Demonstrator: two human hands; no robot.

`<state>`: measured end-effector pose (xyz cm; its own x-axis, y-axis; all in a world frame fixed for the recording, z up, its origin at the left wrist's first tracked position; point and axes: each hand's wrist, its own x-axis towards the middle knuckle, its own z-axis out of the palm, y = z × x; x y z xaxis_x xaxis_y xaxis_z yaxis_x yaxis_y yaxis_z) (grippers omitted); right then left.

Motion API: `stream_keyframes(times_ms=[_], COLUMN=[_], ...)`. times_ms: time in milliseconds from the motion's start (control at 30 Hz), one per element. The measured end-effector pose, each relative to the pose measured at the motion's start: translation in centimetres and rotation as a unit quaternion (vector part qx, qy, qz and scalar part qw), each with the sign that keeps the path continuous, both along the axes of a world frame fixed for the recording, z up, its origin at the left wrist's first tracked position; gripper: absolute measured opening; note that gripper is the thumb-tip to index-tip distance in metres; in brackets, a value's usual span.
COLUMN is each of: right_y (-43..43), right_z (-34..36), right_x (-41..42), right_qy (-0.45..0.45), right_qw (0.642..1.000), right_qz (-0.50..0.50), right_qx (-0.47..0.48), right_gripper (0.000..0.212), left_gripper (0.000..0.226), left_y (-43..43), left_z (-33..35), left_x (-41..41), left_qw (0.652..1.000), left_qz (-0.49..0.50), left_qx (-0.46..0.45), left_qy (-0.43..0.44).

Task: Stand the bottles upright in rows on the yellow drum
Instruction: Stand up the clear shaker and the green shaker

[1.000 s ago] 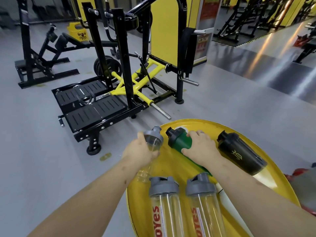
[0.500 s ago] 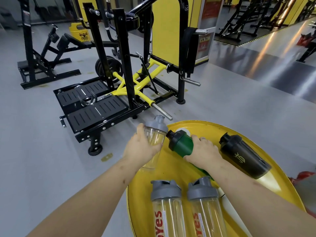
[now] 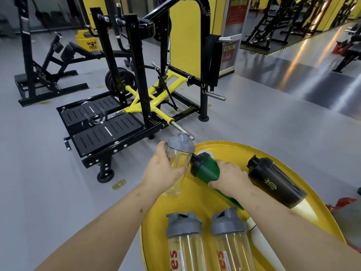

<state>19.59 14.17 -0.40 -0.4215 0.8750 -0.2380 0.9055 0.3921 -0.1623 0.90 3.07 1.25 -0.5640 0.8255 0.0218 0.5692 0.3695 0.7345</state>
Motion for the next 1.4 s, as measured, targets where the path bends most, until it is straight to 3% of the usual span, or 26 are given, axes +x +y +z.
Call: stream_keyframes(times_ms=[400, 800, 1400], right_y=[0.4, 0.4, 0.7], right_z=[0.6, 0.5, 0.0], right_x=[1.7, 1.6, 1.4], right_qy=[0.025, 0.017, -0.010], right_qw=[0.999, 0.997, 0.997], right_qz=[-0.041, -0.069, -0.063], right_qx=[0.022, 0.039, 0.046], right_gripper=[0.081, 0.084, 0.095], left_gripper=[0.090, 0.092, 0.098], left_y=[1.0, 0.7, 0.3], left_z=[-1.0, -2.7, -3.0], left_x=[1.5, 1.3, 0.8], left_qw=[0.994, 0.985, 0.985], left_qz=[-0.020, -0.055, -0.071], left_qx=[0.064, 0.064, 0.051], left_qy=[-0.085, -0.148, -0.148])
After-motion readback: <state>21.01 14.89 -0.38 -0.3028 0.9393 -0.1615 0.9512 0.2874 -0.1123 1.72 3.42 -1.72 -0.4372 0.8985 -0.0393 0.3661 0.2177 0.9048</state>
